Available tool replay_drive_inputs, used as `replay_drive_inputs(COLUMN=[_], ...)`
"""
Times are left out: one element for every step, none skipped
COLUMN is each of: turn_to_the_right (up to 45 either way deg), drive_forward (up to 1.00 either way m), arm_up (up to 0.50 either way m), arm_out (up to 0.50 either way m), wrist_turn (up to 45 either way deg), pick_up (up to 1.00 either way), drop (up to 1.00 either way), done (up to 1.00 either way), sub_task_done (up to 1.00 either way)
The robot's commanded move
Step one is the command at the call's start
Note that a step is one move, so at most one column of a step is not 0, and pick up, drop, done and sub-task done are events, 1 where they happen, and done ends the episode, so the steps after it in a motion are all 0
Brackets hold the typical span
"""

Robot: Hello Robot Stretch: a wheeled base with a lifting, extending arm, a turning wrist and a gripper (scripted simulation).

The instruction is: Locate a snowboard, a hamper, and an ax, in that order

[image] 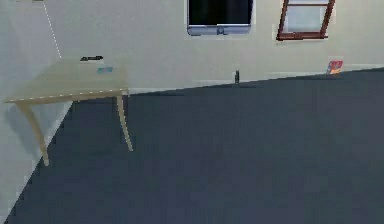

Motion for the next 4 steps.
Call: replay_drive_inputs(turn_to_the_right=[0.0, 30.0, 0.0, 39.0], drive_forward=[0.55, 0.0, 0.5, 0.0], arm_up=[0.0, 0.0, 0.0, 0.0], arm_out=[0.0, 0.0, 0.0, 0.0], wrist_turn=[0.0, 0.0, 0.0, 0.0], pick_up=[0.0, 0.0, 0.0, 0.0], drop=[0.0, 0.0, 0.0, 0.0], done=[0.0, 0.0, 0.0, 0.0], sub_task_done=[0.0, 0.0, 0.0, 0.0])
